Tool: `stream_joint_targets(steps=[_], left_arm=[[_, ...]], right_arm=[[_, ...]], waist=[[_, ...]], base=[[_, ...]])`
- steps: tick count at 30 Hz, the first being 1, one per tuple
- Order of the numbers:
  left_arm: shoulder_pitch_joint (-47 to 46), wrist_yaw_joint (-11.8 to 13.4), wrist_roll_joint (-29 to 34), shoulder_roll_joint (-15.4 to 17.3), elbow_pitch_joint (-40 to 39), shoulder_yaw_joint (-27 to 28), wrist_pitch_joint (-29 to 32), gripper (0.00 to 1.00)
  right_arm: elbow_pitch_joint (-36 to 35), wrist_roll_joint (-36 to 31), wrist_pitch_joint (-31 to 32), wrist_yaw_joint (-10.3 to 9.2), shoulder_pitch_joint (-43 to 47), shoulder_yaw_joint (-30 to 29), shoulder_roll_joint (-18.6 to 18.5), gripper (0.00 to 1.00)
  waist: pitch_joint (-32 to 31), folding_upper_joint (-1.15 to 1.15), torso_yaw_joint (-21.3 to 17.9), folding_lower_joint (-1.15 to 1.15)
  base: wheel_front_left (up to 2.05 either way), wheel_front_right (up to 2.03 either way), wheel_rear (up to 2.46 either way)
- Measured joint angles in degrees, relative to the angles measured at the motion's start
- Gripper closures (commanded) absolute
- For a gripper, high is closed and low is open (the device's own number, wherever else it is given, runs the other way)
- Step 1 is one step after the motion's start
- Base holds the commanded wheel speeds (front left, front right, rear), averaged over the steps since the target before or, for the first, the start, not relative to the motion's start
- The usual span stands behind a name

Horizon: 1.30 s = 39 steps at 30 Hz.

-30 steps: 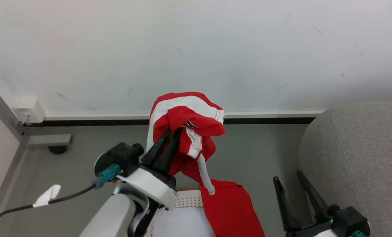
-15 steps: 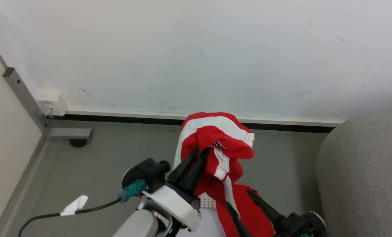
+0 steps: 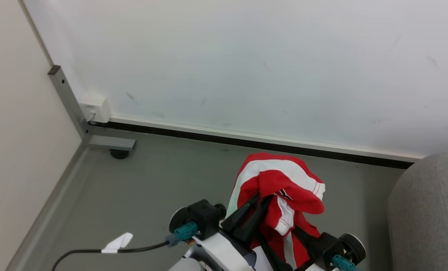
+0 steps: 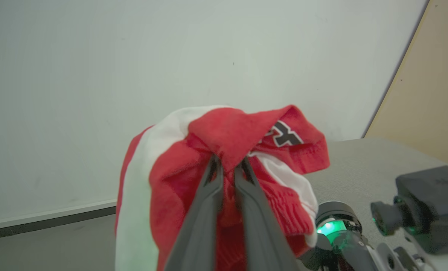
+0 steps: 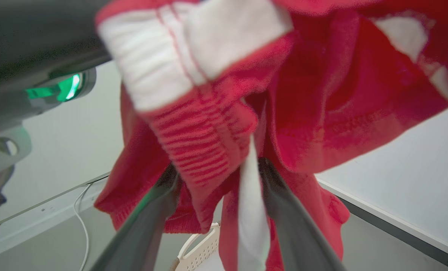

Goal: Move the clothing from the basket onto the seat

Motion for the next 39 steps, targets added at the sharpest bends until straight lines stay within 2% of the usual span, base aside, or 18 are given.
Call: stream_joint_targets(steps=[7, 8, 9, 11, 26, 27, 28, 29, 39], left_arm=[[0.2, -0.1, -1.0, -0.4, 0.4, -1.7, -0.3, 1.0], [0.2, -0.1, -1.1, -0.5, 0.4, -1.7, -0.3, 1.0], [0.2, -0.1, -1.2, -0.5, 0.5, -1.7, -0.3, 1.0], [0.2, -0.1, -1.2, -0.5, 0.6, -1.7, -0.4, 1.0], [0.1, 0.5, -1.7, -0.2, 1.1, -1.2, -1.3, 1.0], [0.1, 0.5, -1.7, -0.1, 1.1, -1.4, -1.3, 0.82], [0.1, 0.5, -1.7, 0.1, 1.2, -1.4, -1.3, 0.55], [0.1, 0.6, -1.7, 0.1, 1.2, -1.3, -1.3, 0.01], [0.0, 1.6, -1.6, 1.3, 0.9, -0.8, -1.4, 0.0]], right_arm=[[1.4, 0.9, 0.0, 0.0, -0.7, -0.1, 0.1, 0.0], [1.3, 0.9, 0.0, 0.0, -0.7, -0.2, 0.1, 0.05], [1.3, 1.1, 0.0, 0.0, -0.7, -0.3, 0.2, 0.53], [1.2, 1.5, 0.0, 0.0, -0.7, -0.8, 0.2, 1.0], [-0.4, 2.3, 0.0, 0.0, -0.5, -1.6, 0.3, 1.0], [-0.5, 2.3, 0.0, 0.0, -0.5, -1.6, 0.3, 1.0], [-0.5, 2.3, 0.0, 0.0, -0.5, -1.7, 0.3, 1.0], [-0.6, 2.3, 0.0, 0.0, -0.5, -1.9, 0.3, 1.0], [-2.6, 0.1, 0.0, 0.0, -0.8, -5.6, 0.0, 1.0]], waist=[[-0.3, 0.0, 1.5, 0.0], [-0.3, 0.0, 1.6, 0.0], [-0.3, 0.0, 1.7, 0.0], [-0.3, 0.0, 1.7, 0.0], [0.2, 0.0, 0.0, 0.0], [0.3, 0.0, -0.1, 0.0], [0.3, 0.0, -0.3, 0.0], [0.4, 0.0, -0.5, 0.0], [1.9, 0.0, -4.1, 0.0]], base=[[0.0, 0.0, 0.0], [0.0, 0.0, 0.0], [0.0, 0.0, 0.0], [0.0, 0.0, 0.0], [0.0, 0.0, 0.0], [0.0, 0.0, 0.0], [0.0, 0.0, 0.0], [0.0, 0.0, 0.0], [0.0, 0.0, 0.0]])
